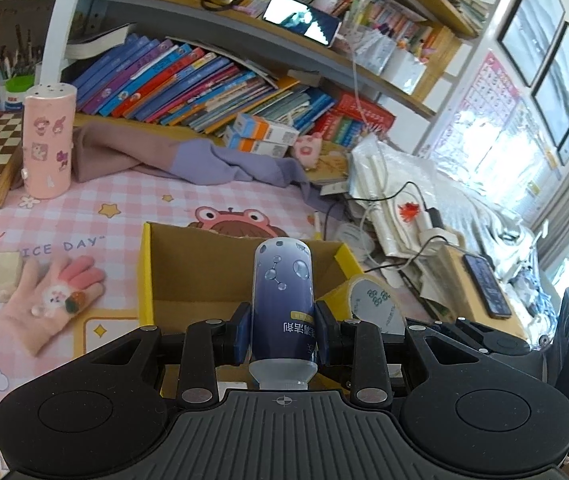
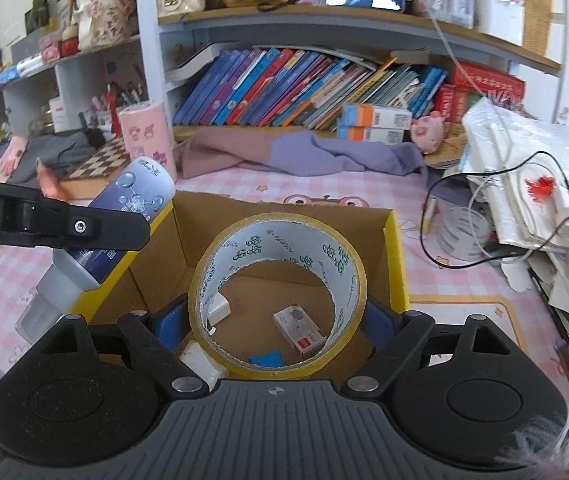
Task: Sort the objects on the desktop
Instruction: 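Lower both tools into the box and open them to drop the items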
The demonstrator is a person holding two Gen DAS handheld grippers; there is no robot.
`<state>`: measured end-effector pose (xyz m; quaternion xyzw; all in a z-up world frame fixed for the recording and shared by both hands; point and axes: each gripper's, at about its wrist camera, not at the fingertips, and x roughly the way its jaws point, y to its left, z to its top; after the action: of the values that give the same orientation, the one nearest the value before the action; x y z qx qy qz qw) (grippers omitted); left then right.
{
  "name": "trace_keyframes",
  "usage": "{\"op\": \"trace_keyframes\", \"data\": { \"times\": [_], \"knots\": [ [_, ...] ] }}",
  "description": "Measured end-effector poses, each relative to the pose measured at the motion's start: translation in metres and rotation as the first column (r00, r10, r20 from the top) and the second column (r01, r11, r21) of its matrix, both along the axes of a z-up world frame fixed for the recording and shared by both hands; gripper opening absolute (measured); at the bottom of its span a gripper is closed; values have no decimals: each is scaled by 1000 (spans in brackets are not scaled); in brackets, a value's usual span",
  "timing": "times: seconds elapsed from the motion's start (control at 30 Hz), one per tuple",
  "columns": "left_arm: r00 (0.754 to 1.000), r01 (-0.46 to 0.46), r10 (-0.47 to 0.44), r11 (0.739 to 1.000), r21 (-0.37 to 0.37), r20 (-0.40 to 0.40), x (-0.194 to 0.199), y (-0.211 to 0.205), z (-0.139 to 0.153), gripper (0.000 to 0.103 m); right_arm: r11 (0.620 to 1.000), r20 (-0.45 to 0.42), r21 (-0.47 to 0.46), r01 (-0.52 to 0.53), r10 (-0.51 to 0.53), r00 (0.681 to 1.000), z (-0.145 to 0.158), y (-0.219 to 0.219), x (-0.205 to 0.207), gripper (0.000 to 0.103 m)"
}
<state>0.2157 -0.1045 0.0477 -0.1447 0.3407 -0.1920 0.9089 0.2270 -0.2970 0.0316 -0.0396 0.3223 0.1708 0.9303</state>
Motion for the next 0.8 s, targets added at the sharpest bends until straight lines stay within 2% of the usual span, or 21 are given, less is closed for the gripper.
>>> {"op": "trace_keyframes", "data": {
  "times": [0.43, 0.7, 0.8],
  "knots": [
    [998, -32, 36, 997, 75, -60, 20, -24, -24, 31, 992, -73, -42, -118, 115, 991, -20, -4, 28, 86],
    [994, -40, 54, 988, 149, -91, 34, -37, -42, 31, 976, -154, -74, -203, 190, 970, -38, -2, 45, 86],
    [992, -41, 60, 985, 170, -110, 38, -40, -49, 31, 962, -157, -109, -248, 230, 960, -42, 2, 48, 86]
  ]
}}
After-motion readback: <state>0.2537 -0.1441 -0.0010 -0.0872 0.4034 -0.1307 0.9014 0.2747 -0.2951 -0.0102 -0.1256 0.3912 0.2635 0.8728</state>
